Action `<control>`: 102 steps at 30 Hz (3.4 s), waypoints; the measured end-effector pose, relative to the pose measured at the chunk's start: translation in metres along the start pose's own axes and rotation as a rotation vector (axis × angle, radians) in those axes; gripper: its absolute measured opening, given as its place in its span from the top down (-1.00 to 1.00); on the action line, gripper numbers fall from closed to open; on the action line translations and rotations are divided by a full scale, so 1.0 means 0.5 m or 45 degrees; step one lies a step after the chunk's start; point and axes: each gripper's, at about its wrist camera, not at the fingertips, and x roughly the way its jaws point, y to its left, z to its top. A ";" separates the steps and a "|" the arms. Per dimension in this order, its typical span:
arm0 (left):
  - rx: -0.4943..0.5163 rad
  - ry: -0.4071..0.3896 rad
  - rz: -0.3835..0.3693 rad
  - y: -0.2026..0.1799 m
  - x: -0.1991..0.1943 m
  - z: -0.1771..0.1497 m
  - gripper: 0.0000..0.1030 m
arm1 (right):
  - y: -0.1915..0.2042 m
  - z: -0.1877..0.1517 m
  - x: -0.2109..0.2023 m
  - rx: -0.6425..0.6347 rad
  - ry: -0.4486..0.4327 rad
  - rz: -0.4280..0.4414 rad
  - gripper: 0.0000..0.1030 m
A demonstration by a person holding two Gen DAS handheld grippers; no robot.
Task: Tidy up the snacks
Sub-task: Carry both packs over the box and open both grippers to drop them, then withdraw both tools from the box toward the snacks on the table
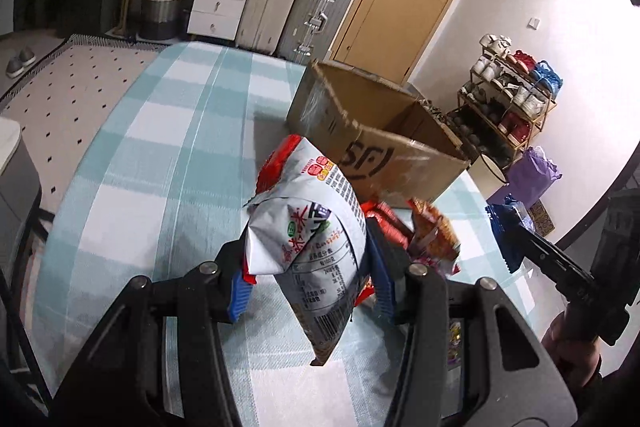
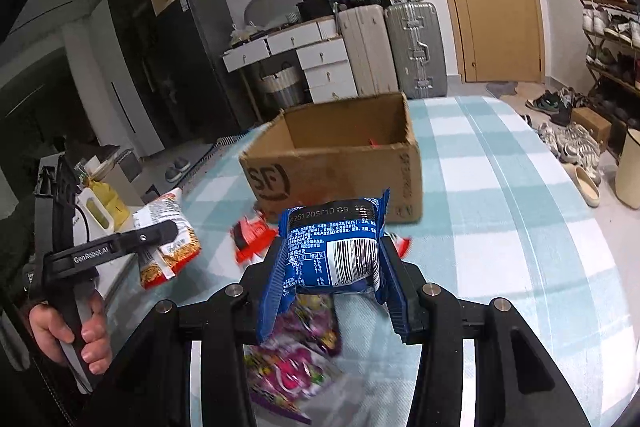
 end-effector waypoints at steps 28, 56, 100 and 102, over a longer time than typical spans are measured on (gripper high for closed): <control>0.105 -0.063 -0.132 -0.123 0.028 0.175 0.10 | 0.062 0.141 0.059 -0.019 -0.066 0.089 0.13; 0.198 0.020 -0.080 -0.188 0.171 0.267 0.10 | -0.012 0.242 0.139 -0.024 -0.045 0.123 0.13; 0.254 0.024 0.026 -0.201 0.201 0.296 -0.51 | -0.062 0.273 0.160 -0.030 -0.067 0.080 -0.48; 0.259 0.010 0.033 -0.206 0.182 0.292 -0.54 | -0.054 0.271 0.141 -0.035 -0.077 0.085 -0.48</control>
